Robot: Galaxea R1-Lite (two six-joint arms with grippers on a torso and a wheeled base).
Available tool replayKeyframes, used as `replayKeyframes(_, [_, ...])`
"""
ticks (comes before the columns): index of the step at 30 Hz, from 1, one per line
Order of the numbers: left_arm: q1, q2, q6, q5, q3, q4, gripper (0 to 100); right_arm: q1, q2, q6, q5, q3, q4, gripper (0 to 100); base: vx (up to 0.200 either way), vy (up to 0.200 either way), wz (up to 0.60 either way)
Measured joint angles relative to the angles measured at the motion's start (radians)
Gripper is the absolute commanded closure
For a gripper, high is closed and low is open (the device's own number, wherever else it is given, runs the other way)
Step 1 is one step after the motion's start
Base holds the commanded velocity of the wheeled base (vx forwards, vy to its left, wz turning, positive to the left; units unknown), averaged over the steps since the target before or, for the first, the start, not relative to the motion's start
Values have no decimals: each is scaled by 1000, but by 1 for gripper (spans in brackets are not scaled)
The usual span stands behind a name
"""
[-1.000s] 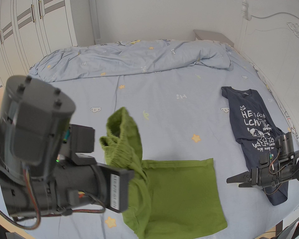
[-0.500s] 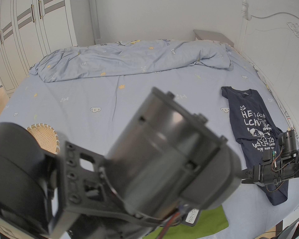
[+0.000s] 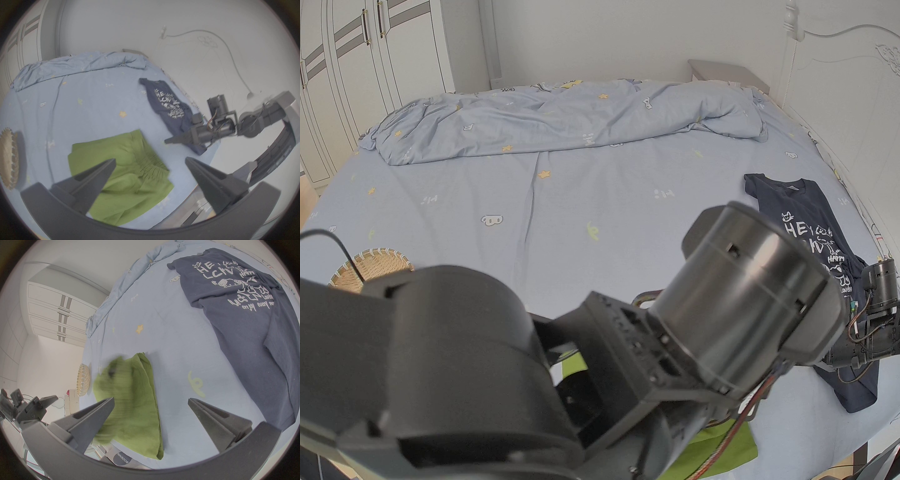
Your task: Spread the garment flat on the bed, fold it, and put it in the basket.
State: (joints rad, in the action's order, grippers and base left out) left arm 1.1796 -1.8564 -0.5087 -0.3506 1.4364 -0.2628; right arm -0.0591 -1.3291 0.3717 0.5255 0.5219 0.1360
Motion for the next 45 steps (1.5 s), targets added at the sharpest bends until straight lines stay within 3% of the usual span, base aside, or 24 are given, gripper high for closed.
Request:
replayKeyframes(6, [2,-17,-51,36,-24,176,0,17,0,-4,0,-1,2,0,0,0,0])
replayKeyframes(12, [-49,57,-120,126,-160,231,0,30,0,-6,0,3,4,0,0,0,0])
replayKeyframes(15, [-139,113,-132,217,-250,241,0,30,0,-3,1,17,3,0,0,0,0])
replayKeyframes(21, [-396,195,-143,418,-487,344,0,8,0,25,3,77,-5,0,0,0,0])
replayKeyframes(25, [-529,196,-146,497,-634,521,0,-19,-1,50,4,119,-7,0,0,0,0])
replayKeyframes(29, [-592,139,-150,536,-729,662,0,-35,-1,63,4,141,-9,0,0,0,0])
replayKeyframes(34, [-592,43,-167,571,-772,733,0,-37,-1,73,6,155,-9,0,0,0,0])
replayKeyframes(45, [-502,-103,-223,633,-761,824,0,-34,4,78,7,162,-9,0,0,0,0])
